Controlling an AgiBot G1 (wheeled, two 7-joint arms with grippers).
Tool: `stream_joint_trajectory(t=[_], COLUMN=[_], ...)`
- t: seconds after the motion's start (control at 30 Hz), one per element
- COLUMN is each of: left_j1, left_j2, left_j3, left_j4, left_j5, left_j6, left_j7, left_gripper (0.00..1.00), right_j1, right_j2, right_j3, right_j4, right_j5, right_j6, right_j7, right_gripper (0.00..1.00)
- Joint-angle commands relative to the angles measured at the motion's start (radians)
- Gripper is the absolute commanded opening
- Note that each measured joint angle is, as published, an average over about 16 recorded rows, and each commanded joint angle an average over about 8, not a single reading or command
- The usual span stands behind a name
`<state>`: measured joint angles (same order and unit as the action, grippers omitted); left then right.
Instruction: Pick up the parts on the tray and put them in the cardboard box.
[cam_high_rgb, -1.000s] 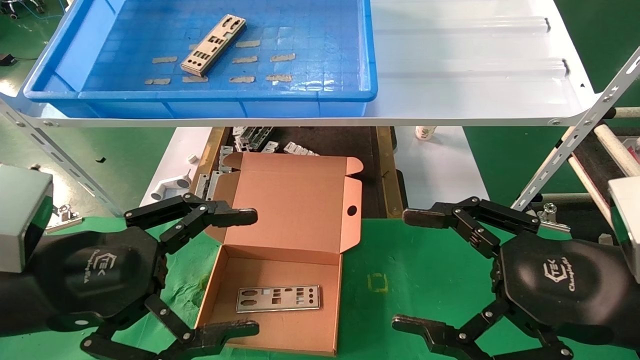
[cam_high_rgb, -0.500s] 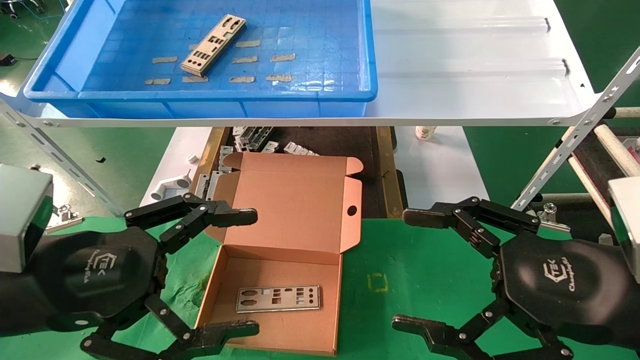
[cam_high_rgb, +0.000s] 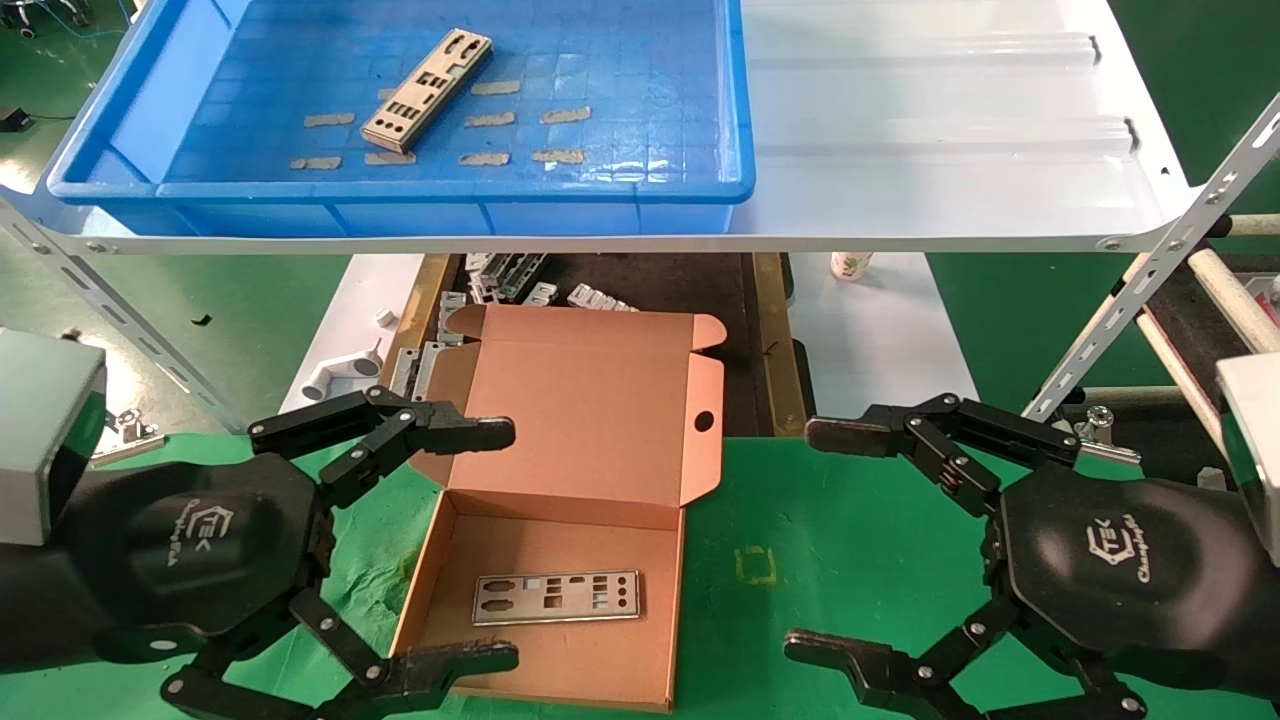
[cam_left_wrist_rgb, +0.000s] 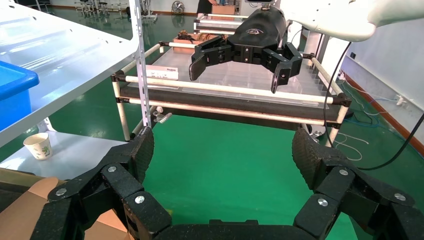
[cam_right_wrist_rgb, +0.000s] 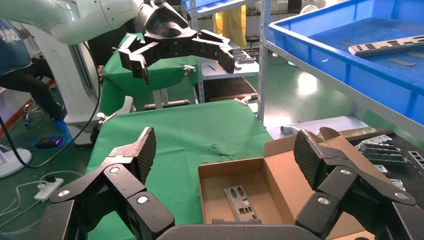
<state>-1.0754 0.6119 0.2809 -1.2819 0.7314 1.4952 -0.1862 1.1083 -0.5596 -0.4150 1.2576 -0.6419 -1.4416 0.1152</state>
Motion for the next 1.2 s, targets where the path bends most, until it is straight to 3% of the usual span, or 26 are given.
stream_joint_trajectory(t=[0.03, 1.2], left_j1=[0.000, 0.000], left_j2=[0.000, 0.000], left_j3=[0.000, 0.000], left_j4=[0.000, 0.000], left_j5=[0.000, 0.000], left_j6=[0.000, 0.000], left_j7=[0.000, 0.000], left_gripper=[1.00, 1.00], right_j1=[0.000, 0.000], right_j2=[0.000, 0.000], right_j3=[0.000, 0.000], right_j4=[0.000, 0.000], right_j5=[0.000, 0.000], right_j6=[0.000, 0.000], right_j7=[0.000, 0.000], right_gripper=[1.00, 1.00])
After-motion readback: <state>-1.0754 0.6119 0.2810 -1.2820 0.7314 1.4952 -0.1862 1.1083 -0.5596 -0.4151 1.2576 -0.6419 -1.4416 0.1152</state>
